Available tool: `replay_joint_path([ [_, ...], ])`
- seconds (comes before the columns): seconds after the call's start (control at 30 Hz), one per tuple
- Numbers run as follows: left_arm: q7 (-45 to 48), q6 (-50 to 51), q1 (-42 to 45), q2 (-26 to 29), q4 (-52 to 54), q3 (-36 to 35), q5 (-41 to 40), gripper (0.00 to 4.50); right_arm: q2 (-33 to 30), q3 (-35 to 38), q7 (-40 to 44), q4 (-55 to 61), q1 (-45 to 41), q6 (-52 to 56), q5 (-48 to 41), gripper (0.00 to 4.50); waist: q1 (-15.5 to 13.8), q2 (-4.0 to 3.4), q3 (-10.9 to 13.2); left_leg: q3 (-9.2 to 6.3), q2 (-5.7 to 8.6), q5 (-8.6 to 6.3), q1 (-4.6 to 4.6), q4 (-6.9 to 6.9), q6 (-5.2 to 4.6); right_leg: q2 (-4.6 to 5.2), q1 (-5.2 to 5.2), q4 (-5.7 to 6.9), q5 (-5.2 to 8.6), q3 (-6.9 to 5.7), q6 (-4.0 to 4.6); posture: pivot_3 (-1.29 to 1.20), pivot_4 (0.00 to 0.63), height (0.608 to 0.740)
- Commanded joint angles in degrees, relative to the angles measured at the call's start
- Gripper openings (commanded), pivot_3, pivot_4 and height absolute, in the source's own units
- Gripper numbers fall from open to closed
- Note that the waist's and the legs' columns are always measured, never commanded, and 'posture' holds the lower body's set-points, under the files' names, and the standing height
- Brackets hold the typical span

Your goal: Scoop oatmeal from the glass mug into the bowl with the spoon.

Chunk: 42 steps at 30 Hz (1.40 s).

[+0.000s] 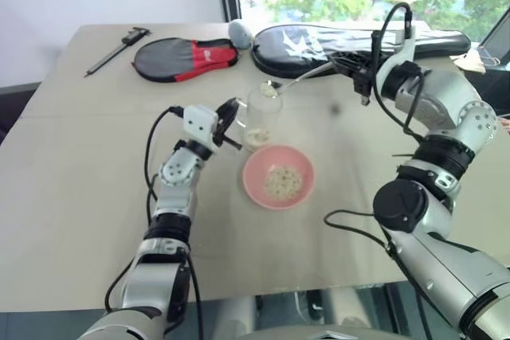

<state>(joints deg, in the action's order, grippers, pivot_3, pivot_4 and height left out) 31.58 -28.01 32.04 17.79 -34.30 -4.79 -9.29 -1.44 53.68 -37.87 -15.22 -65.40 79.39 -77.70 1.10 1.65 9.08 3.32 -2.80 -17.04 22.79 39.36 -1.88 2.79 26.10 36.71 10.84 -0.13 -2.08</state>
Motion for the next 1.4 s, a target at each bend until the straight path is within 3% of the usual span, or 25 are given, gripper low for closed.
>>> replay_joint_path([
  [0.03, 0.6, -1.6, -0.2, 0.9, 1.1, -1.9, -1.7, 0.03, -2.2, -2.6, -1.7, 0.5, 0.9, -2.0, -8.3, 0.0, 0.1, 0.0, 0.0, 0.0, 0.0, 0.0, 0.0, 0.0, 0.0, 0.0, 0.0, 0.0, 0.0, 0.0, 0.0, 0.0, 0.15, 0.74],
  [0.4, 0.6, -2.1, 1.4, 2.1, -2.9, -4.0, -1.9, 0.03, -9.1, -17.8, -10.9, 8.2, 12.6, -11.0, -35.1, 0.0, 0.8, -0.01, 0.0, -0.02, -0.01, -0.02, 0.01, 0.0, -0.05, 0.01, -0.01, -0.01, 0.0, 0.0, 0.0, 0.0, 0.15, 0.74],
  [0.83, 0.8, -2.0, 2.1, 1.9, -3.1, -4.0, -1.4, 0.03, -13.3, -25.2, -1.7, 18.9, 23.9, -11.5, -35.3, 0.0, 1.1, -0.02, 0.0, -0.07, -0.02, -0.03, -0.03, 0.03, -0.08, 0.01, -0.01, -0.13, 0.0, 0.0, 0.0, 0.0, 0.15, 0.74],
  [0.97, 0.9, -1.7, 1.9, 1.8, -2.4, -3.8, -1.4, 0.03, -17.5, -28.8, 2.9, 20.3, 26.4, -10.5, -35.3, 0.0, 1.0, -0.02, 0.0, -0.06, -0.02, -0.03, -0.02, 0.02, -0.08, 0.01, -0.01, -0.17, 0.0, 0.01, 0.0, 0.0, 0.15, 0.74],
  [1.17, 1.2, -1.4, 1.7, 1.6, -2.0, -3.6, -1.4, 0.03, -29.2, -37.2, 10.3, 24.4, 28.7, -10.0, -34.9, 0.0, 1.0, -0.02, 0.0, -0.05, -0.01, -0.04, -0.02, 0.03, -0.09, 0.01, -0.02, -0.21, 0.0, 0.02, 0.0, 0.0, 0.15, 0.74],
  [1.4, 1.8, -0.8, 1.7, 0.6, -1.7, -3.4, -1.7, 0.03, -37.1, -43.5, 22.1, 31.2, 26.6, -10.8, -24.4, 0.0, 0.9, -0.02, 0.0, -0.08, 0.0, -0.04, -0.02, 0.06, -0.09, 0.01, -0.03, -0.21, 0.0, 0.0, -0.01, 0.0, 0.15, 0.74],
])
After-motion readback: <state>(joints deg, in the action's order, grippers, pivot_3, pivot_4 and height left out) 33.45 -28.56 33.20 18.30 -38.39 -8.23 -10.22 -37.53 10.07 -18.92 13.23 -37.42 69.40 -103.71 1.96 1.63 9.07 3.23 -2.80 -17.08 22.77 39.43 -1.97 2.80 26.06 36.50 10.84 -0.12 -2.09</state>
